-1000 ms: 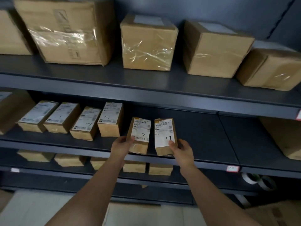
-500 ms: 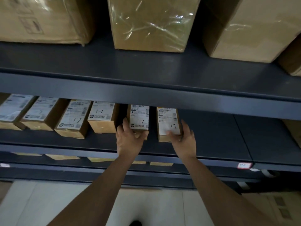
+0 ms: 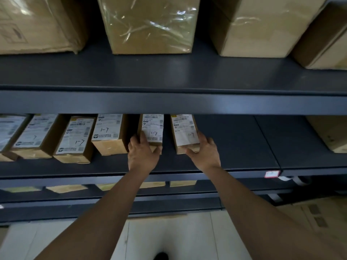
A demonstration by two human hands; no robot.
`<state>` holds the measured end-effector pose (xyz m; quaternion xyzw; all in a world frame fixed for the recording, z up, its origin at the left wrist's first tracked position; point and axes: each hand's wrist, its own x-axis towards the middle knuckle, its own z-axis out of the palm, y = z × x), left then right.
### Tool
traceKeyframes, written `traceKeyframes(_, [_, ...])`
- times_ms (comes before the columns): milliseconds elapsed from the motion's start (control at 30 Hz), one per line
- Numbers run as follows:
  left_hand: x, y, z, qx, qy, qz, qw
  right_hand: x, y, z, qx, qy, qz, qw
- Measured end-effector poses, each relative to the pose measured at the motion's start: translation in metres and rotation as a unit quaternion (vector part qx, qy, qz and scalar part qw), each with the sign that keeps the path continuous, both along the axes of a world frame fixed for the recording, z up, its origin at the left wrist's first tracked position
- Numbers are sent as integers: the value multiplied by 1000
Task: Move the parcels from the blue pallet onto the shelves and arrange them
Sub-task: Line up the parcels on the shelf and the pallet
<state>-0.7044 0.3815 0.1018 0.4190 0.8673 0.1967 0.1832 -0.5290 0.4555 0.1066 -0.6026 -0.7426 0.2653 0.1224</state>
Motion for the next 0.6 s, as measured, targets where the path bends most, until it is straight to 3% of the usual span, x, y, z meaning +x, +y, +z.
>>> traceKeyframes(200, [21,-18,28,-18,130,-87,987,41,-28,27,25,-99,25,994])
traceKeyframes(433, [100,-47,75,21,184,-233,955,133,-86,67,57,-179,36,982])
traceKeyframes(600, [183,-75,101,44,225,-333,915,215,-138,97,55,-209,-8,976])
